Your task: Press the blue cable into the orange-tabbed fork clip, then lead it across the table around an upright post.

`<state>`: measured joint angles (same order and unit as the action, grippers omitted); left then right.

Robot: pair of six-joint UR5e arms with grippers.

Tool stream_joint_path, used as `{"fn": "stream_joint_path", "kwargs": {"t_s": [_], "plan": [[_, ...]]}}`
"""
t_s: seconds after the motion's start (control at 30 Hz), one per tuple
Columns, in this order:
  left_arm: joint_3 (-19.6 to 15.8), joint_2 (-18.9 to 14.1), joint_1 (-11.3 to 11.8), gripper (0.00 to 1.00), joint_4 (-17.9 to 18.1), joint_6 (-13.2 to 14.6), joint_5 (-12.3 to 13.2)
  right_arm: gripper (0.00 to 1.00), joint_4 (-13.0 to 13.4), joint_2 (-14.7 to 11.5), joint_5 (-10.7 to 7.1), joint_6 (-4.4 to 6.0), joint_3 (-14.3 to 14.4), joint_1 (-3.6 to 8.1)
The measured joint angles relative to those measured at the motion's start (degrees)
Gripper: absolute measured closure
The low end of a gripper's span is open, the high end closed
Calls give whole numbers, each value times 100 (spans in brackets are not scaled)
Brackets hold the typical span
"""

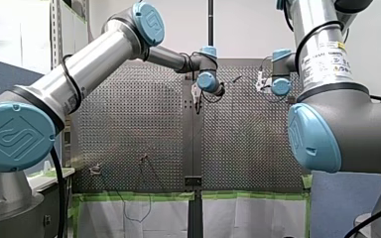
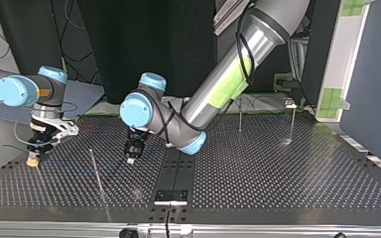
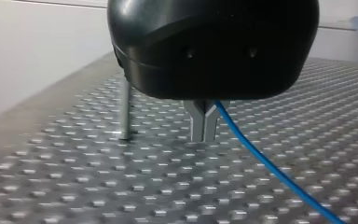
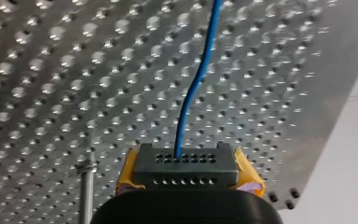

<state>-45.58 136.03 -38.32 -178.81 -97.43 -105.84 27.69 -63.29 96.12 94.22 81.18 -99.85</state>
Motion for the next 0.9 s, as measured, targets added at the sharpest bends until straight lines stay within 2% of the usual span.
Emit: {"fn": "stream_joint_path", "kwargs": {"t_s": [0.27, 0.33, 0.37, 0.4, 0.43, 0.47, 0.53, 0.57, 0.6, 0.63, 0.67, 0.7, 0.73, 0.9], "plan": [[-17, 55, -25, 100, 11, 10, -1, 100, -17, 252, -151, -12, 1, 22], [-18, 56, -36, 89, 12, 16, -14, 100, -23, 342, -202, -27, 1, 25], [-18, 56, -41, 89, 12, 23, -22, 100, -27, 383, -222, -35, 3, 26], [-19, 56, -50, 83, 15, 40, -32, 100, -31, 420, -242, -42, 2, 27], [-19, 55, -59, 64, 20, 58, -38, 100, -35, 466, -261, -47, 2, 27], [-19, 54, -68, 64, 25, 81, -39, 100, -37, 498, -271, -50, 2, 27], [-21, 56, -91, 40, 48, 133, -34, 100, -40, 570, -288, -48, 2, 16], [-25, 56, -101, 40, 66, 150, -31, 100, -41, 603, -298, -48, 3, 10], [-31, 57, -112, 24, 95, 166, -28, 100, -42, 638, -308, -48, 3, 2], [-36, 57, -119, 15, 117, 168, -25, 100, -44, 686, -322, -47, 3, -9], [-41, 57, -124, 15, 135, 162, -24, 100, -45, 724, -331, -46, 5, -17], [-50, 57, -131, 6, 156, 140, -22, 100, -43, 763, -337, -44, 12, -24], [-60, 57, -135, 2, 175, 116, -22, 100, -37, 818, -340, -41, 29, -30], [-111, 56, -141, 2, 322, -84, -43, 100, 35, 998, -337, -17, 128, -45]]}}
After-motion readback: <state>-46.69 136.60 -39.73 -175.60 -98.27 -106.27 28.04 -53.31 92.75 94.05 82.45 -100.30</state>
